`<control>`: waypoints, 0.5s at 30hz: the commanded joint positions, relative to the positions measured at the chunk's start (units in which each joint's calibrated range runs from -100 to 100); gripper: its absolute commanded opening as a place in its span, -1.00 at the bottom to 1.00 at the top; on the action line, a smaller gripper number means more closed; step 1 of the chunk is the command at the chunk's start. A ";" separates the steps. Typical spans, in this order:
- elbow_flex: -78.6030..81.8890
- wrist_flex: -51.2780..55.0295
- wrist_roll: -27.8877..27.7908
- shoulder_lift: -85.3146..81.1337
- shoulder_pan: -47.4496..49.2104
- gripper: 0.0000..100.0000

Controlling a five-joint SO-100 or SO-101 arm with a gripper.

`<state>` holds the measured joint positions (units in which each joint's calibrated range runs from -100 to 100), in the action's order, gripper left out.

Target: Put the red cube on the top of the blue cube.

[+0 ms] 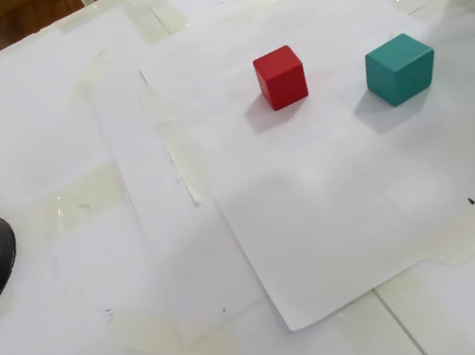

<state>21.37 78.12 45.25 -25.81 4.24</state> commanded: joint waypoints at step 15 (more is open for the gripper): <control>4.45 -12.69 -1.66 8.90 -2.50 -0.70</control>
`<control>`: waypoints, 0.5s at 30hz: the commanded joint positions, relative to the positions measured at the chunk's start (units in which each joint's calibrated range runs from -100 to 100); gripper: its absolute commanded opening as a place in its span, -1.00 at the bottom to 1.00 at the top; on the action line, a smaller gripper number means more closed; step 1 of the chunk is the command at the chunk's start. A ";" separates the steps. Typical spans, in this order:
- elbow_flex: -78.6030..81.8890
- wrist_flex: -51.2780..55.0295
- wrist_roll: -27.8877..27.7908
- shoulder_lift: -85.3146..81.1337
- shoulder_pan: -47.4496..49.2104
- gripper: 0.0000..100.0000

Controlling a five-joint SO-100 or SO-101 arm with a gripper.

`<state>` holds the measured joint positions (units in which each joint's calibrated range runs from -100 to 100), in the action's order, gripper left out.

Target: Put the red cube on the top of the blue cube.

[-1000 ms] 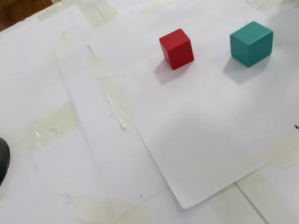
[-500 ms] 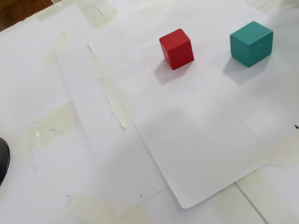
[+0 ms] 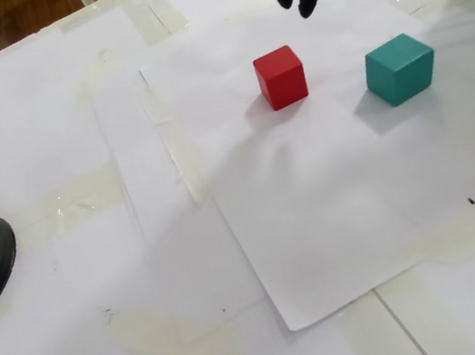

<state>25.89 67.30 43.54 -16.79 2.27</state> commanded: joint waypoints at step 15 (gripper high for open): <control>2.02 -9.21 3.71 5.29 0.69 -0.49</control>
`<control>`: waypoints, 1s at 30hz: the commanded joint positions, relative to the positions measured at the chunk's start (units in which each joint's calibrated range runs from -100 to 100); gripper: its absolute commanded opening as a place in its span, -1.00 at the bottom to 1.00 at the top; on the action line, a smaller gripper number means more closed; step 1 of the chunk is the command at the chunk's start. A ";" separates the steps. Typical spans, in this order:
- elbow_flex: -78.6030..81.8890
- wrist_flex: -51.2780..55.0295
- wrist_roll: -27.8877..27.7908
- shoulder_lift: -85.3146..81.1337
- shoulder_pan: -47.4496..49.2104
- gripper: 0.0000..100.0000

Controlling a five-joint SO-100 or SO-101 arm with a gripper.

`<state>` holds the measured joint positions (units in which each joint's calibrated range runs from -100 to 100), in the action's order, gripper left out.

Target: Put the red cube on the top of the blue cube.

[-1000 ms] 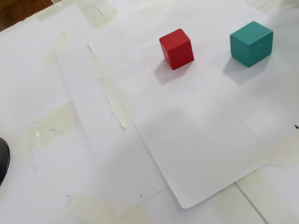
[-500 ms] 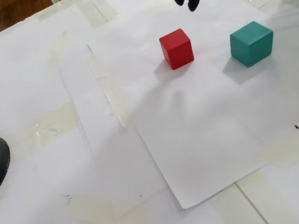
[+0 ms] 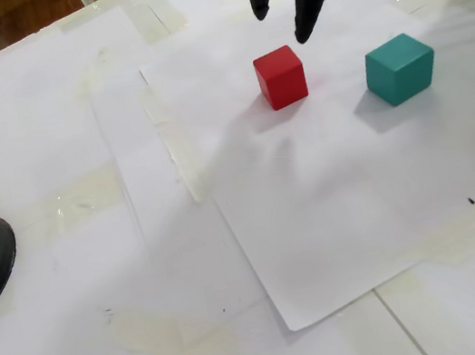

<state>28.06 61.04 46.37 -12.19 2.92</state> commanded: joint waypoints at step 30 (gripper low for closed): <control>3.03 -13.30 1.90 11.08 0.71 -0.53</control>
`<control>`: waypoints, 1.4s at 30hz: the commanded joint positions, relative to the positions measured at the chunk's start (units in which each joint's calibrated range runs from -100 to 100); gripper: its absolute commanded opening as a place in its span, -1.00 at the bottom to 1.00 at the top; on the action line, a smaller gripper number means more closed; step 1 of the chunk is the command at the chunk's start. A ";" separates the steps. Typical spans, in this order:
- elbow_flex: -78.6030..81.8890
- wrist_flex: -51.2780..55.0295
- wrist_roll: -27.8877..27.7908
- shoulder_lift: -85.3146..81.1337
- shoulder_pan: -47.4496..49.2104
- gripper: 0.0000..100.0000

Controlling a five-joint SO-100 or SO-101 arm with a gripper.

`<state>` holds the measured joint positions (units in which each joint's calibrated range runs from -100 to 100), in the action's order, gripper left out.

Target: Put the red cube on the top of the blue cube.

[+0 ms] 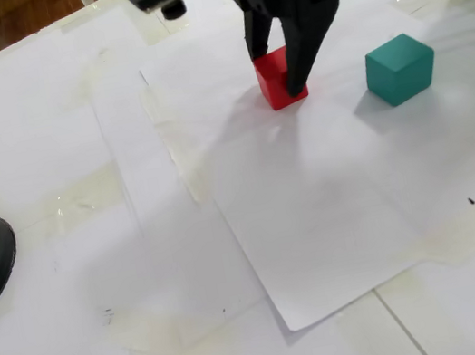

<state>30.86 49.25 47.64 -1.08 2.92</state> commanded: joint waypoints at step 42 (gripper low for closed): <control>-0.22 8.36 -1.90 -10.33 0.79 -0.76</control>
<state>34.21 52.75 45.84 -2.99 3.65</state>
